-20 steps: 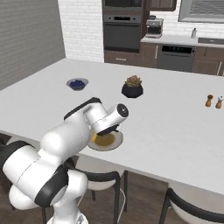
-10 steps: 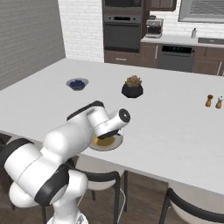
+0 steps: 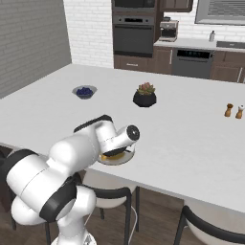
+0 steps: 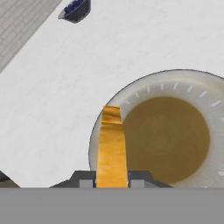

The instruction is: Start the toaster. Once the lever pops up, take the bread to the plate on the dining counter.

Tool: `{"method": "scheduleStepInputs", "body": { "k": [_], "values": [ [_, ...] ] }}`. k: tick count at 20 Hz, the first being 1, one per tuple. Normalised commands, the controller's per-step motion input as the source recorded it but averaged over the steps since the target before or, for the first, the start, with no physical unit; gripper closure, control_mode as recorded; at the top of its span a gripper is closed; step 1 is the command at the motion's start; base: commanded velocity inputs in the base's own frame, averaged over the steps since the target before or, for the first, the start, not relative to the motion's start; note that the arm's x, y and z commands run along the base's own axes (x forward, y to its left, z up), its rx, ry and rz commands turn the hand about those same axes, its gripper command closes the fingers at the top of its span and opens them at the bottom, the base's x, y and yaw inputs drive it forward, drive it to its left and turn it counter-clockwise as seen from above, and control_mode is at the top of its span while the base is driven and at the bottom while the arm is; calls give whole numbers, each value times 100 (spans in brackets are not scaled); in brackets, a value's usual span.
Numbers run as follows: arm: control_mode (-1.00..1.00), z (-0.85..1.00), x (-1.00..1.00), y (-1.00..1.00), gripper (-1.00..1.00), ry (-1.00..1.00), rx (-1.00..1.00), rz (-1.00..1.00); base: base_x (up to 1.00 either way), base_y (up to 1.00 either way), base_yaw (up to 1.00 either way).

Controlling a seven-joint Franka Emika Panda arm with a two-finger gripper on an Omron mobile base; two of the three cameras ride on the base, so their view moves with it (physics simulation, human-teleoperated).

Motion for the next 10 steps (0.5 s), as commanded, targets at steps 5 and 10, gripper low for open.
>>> {"method": "scheduleStepInputs", "body": {
  "k": [5,10],
  "values": [
    [-100,-9,25,0,100,0,0,0,0,0,0],
    [-100,-3,8,0,100,-5,0,0,0,0,0]
  ]
}}
